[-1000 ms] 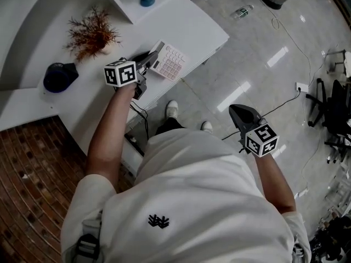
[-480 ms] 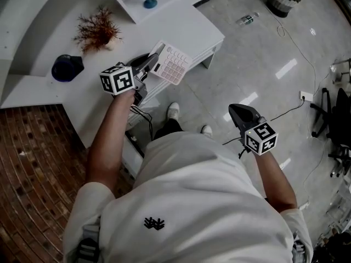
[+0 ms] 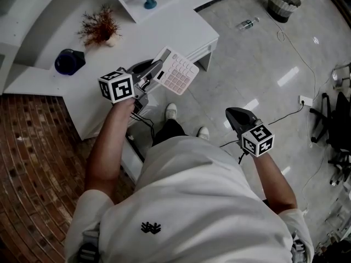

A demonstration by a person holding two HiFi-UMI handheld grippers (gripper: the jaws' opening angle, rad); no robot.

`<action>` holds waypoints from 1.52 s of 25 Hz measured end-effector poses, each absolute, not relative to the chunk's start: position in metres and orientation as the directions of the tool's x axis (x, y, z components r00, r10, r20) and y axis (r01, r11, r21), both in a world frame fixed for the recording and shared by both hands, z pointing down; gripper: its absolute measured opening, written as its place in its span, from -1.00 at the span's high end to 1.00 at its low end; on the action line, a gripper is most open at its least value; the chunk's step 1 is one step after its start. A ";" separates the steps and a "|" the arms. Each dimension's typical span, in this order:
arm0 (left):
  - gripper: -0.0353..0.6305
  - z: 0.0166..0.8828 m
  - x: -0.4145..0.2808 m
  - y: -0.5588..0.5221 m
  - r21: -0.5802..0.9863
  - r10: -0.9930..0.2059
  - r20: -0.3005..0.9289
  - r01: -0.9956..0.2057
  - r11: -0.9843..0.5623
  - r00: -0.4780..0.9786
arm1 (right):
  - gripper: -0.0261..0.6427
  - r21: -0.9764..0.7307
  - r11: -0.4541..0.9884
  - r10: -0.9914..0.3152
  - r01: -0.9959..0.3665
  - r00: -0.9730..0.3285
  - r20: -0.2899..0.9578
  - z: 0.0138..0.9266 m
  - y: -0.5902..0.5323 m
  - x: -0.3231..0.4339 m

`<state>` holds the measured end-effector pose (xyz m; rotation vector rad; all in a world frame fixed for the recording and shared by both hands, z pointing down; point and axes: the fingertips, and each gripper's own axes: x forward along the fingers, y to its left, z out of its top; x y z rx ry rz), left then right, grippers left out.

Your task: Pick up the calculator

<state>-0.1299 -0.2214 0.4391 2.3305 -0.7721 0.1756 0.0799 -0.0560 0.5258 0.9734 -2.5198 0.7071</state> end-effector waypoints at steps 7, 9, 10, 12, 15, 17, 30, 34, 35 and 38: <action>0.72 0.416 -0.094 -0.157 0.539 -0.475 0.293 -0.554 -0.635 0.830 | 0.89 -0.316 0.670 -0.506 -0.672 -0.725 0.468 0.529 -0.010 0.099; 0.73 0.409 -0.081 -0.138 0.533 -0.471 0.282 -0.544 -0.648 0.836 | 0.89 -0.310 0.679 -0.505 -0.665 -0.730 0.461 0.529 0.002 0.106; 0.73 0.406 -0.078 -0.134 0.533 -0.466 0.279 -0.539 -0.652 0.840 | 0.89 -0.308 0.682 -0.504 -0.664 -0.731 0.459 0.529 0.004 0.107; 0.73 0.402 -0.076 -0.132 0.534 -0.459 0.276 -0.532 -0.657 0.844 | 0.89 -0.307 0.686 -0.501 -0.659 -0.735 0.457 0.529 0.001 0.105; 0.73 0.397 -0.075 -0.131 0.537 -0.454 0.272 -0.525 -0.660 0.849 | 0.89 -0.307 0.696 -0.492 -0.650 -0.742 0.456 0.527 -0.003 0.101; 0.73 0.397 -0.073 -0.129 0.538 -0.450 0.268 -0.520 -0.664 0.852 | 0.89 -0.306 0.699 -0.488 -0.647 -0.744 0.457 0.530 -0.003 0.099; 0.73 0.394 -0.071 -0.125 0.548 -0.431 0.262 -0.501 -0.670 0.863 | 0.89 -0.308 0.702 -0.474 -0.643 -0.743 0.472 0.534 -0.001 0.096; 0.73 0.391 -0.070 -0.123 0.547 -0.426 0.261 -0.496 -0.674 0.866 | 0.89 -0.310 0.703 -0.473 -0.640 -0.747 0.468 0.533 -0.001 0.094; 0.73 0.391 -0.070 -0.123 0.547 -0.424 0.261 -0.495 -0.675 0.867 | 0.89 -0.310 0.704 -0.472 -0.639 -0.747 0.468 0.532 -0.001 0.093; 0.73 0.389 -0.070 -0.122 0.547 -0.419 0.262 -0.492 -0.677 0.869 | 0.89 -0.307 0.707 -0.470 -0.637 -0.747 0.469 0.532 0.000 0.093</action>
